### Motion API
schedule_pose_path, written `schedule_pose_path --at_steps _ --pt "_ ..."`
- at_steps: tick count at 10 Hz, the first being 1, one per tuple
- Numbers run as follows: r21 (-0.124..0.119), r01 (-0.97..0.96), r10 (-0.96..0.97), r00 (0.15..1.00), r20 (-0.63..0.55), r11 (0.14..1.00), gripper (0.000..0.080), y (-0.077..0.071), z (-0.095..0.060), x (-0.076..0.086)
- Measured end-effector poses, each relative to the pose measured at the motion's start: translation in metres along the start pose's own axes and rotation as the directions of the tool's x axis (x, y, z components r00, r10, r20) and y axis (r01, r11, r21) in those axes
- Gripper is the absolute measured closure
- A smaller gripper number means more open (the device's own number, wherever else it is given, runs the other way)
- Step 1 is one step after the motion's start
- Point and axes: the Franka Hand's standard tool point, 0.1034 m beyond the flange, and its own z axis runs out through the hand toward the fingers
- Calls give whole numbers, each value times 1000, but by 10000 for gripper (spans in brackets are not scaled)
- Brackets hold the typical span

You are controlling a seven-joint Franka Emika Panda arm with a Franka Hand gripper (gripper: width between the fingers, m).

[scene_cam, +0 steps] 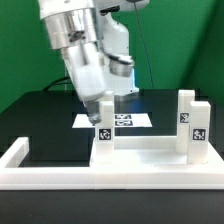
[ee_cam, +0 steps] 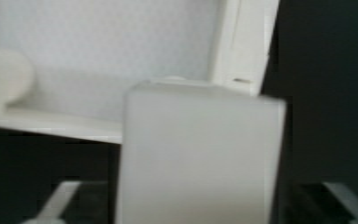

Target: Assemble desk

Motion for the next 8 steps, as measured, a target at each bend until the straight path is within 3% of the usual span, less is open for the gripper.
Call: schedule_pose_path --at_steps 1,3,5,6,7,8 --pt "37 203 -202 979 -41 978 199 -7 1 -8" --pt "16 455 -455 890 -38 890 160 -5 1 -21" --pt "8 582 -581 813 -39 813 151 -3 1 -18" --pt "-2 688 -687 725 -38 726 151 -2 2 -17" --pt "-19 835 -835 549 -16 550 151 2 6 -15" --pt "-19 917 -917 398 22 398 151 7 11 -16"
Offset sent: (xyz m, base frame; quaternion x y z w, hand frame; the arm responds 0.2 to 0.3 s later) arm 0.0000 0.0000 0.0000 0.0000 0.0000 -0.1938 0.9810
